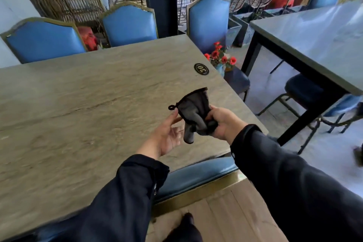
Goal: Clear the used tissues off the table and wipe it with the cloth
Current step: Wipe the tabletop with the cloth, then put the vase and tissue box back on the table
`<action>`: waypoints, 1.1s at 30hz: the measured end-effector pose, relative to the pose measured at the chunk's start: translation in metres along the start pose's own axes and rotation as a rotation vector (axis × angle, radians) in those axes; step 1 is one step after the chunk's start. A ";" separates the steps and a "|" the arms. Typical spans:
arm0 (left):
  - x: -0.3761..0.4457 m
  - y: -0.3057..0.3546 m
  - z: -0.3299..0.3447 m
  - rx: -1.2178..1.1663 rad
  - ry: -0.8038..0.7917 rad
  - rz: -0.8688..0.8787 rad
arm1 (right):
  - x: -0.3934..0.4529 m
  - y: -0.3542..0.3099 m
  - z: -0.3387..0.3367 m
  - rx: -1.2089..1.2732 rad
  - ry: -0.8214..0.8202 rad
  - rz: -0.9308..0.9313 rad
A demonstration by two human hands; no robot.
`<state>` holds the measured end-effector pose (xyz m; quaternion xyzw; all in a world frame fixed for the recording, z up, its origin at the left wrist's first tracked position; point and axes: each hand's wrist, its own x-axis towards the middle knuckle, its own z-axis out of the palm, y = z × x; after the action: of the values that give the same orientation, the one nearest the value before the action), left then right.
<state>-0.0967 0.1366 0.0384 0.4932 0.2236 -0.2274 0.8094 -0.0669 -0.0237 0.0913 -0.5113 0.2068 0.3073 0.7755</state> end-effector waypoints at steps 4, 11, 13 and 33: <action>0.035 0.011 0.027 -0.062 -0.032 -0.013 | 0.021 -0.025 -0.026 0.024 -0.037 -0.004; 0.107 0.030 0.072 -0.104 -0.004 0.175 | 0.076 -0.082 -0.082 -0.055 0.034 -0.059; 0.126 0.034 0.088 -0.121 -0.004 0.189 | 0.086 -0.097 -0.097 -0.044 0.047 -0.067; 0.299 0.000 0.294 0.120 0.423 0.273 | 0.197 -0.255 -0.318 -0.262 0.193 -0.034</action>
<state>0.1819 -0.1719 -0.0146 0.6024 0.3056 -0.0206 0.7371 0.2491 -0.3378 0.0112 -0.6384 0.2299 0.2681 0.6839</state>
